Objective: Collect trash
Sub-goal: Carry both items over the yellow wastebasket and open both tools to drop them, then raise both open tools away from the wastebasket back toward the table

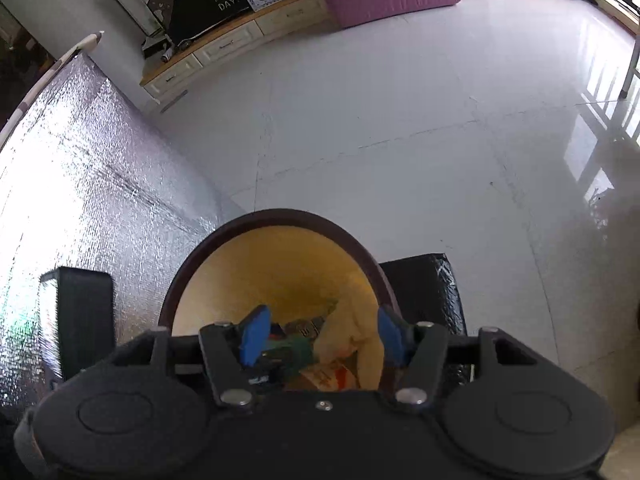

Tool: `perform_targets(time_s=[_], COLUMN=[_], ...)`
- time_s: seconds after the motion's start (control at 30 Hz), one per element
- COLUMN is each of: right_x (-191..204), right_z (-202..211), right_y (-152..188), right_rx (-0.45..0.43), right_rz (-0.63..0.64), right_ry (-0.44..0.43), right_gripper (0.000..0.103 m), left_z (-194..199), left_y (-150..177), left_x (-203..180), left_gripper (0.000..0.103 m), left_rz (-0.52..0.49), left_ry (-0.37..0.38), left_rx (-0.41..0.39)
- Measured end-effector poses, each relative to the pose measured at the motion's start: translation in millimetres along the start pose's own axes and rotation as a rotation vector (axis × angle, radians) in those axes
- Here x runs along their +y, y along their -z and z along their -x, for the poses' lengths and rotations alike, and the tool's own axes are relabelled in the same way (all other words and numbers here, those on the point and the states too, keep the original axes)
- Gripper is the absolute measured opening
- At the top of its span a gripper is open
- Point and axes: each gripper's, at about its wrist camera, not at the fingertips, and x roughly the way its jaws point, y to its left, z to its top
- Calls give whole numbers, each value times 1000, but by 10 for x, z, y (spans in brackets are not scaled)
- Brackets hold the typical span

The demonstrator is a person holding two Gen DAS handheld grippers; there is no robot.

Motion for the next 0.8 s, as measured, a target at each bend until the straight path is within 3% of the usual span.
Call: perform_targets(time_s=[0.13,0.63,0.8], right_x=[55,369,482], right_z=[95,748,959], right_y=[29,216,297], right_rx=[4,-48,-70], right_rz=[15,102,128], right_ry=[6,30,38], right_gripper=[62,68,75], left_z=[129,1174,1486], left_y=[77,525,628], left_x=[54,179,250], left_gripper=[79,79,79], left_rz=[4,0,0], left_ry=[4,17,9], left_rx=[-11,-106,-138])
